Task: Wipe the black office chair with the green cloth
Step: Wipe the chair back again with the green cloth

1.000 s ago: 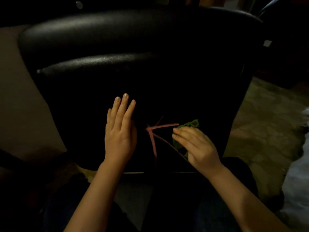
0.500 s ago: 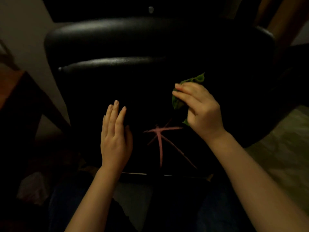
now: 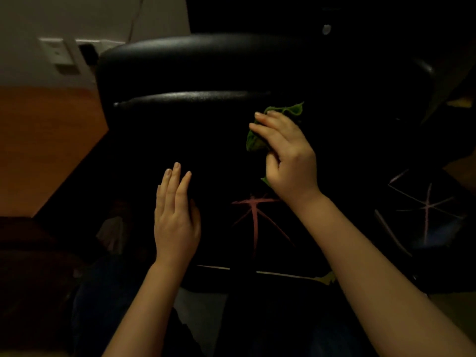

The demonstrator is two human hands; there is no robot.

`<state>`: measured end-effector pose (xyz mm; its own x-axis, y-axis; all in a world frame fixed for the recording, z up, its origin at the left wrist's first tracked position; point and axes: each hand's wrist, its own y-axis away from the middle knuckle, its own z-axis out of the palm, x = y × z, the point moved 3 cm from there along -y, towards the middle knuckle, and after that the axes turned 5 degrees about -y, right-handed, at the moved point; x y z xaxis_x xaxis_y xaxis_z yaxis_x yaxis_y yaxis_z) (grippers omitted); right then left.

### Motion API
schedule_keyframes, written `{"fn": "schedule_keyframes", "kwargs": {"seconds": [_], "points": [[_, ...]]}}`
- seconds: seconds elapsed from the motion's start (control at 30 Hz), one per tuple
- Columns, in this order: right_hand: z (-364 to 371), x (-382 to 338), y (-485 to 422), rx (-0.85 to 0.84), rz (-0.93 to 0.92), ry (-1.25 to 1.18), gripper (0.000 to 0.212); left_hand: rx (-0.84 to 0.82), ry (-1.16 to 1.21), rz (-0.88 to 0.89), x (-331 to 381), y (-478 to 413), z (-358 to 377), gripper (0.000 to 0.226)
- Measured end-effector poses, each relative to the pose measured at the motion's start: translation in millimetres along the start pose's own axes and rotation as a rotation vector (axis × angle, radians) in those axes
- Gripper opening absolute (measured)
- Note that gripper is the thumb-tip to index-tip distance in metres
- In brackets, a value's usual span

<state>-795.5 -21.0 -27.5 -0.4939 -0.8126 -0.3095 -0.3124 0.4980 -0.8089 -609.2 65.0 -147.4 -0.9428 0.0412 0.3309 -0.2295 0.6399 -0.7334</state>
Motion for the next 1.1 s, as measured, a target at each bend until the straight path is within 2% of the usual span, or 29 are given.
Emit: {"fn": "schedule_keyframes", "kwargs": {"seconds": [0.37,0.7,0.83,0.93,1.1], "points": [[104.4,-66.2,27.7,-0.294,-0.183,-0.262,0.048,0.091,-0.144,-0.137,-32.1,26.8,-43.4,0.050],[141.9,-102.9,71.5,-0.500,-0.380,-0.282,0.052,0.188,-0.196,-0.214,-41.4,47.4,-75.9,0.045],[143.3,-100.6,71.6,-0.437,-0.495,-0.221,0.038,0.172,-0.229,-0.222,-42.3,50.1,-80.2,0.047],[138.6,-94.4,68.9,-0.381,-0.546,-0.159,0.037,0.157,-0.247,-0.204,-40.6,46.4,-80.7,0.049],[118.2,-71.9,58.0,-0.239,-0.452,-0.088,0.039,0.114,-0.257,-0.134,-28.7,33.0,-68.7,0.047]]}}
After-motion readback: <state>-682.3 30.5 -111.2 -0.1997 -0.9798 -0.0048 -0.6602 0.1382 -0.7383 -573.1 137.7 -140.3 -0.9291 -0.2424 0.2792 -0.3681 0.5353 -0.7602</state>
